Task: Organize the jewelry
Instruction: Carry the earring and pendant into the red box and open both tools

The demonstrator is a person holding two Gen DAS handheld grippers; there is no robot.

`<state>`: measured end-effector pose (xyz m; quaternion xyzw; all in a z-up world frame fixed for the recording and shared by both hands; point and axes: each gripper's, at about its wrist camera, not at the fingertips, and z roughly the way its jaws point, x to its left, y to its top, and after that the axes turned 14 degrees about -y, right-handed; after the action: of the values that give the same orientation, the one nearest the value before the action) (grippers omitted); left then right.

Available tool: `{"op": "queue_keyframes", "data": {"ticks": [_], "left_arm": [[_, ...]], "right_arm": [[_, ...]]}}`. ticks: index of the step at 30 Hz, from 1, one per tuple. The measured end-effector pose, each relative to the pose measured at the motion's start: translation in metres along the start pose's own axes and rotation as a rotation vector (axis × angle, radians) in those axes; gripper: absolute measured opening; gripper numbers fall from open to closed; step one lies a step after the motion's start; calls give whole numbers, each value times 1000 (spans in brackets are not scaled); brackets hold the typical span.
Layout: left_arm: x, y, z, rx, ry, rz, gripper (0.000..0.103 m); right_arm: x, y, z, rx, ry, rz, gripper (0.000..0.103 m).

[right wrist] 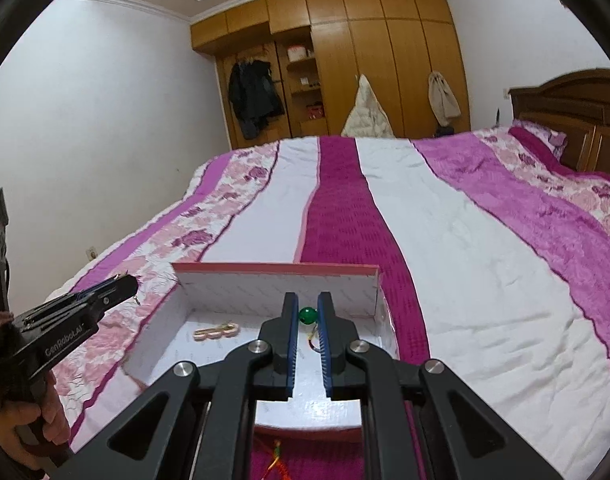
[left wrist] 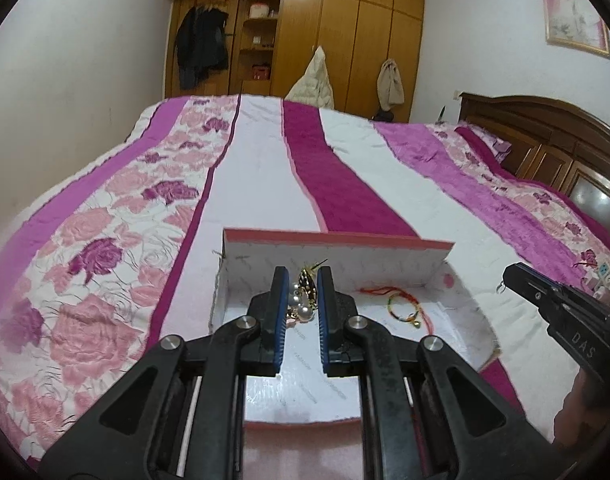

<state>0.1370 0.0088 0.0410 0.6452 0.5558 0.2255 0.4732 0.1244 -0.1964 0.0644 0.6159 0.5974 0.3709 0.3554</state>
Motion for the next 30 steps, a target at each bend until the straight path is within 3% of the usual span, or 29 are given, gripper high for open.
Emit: {"op": "queue_keyframes", "data": {"ticks": [11, 20, 23, 26, 30], "left_arm": [[21, -23, 52, 151, 22, -57, 6], [26, -33, 67, 220, 29, -84, 7], [25, -34, 68, 233, 28, -87, 18], [21, -33, 68, 239, 17, -74, 25], [18, -30, 62, 230, 7, -66, 29]], "right_arm": [[-4, -26, 73, 183, -41, -25, 11], [-8, -37, 95, 264, -38, -33, 12], [-9, -38, 97, 284, -21, -15, 13], [-12, -37, 96, 288, -11, 6, 30], [-20, -29, 86, 276, 15, 36, 31]]}}
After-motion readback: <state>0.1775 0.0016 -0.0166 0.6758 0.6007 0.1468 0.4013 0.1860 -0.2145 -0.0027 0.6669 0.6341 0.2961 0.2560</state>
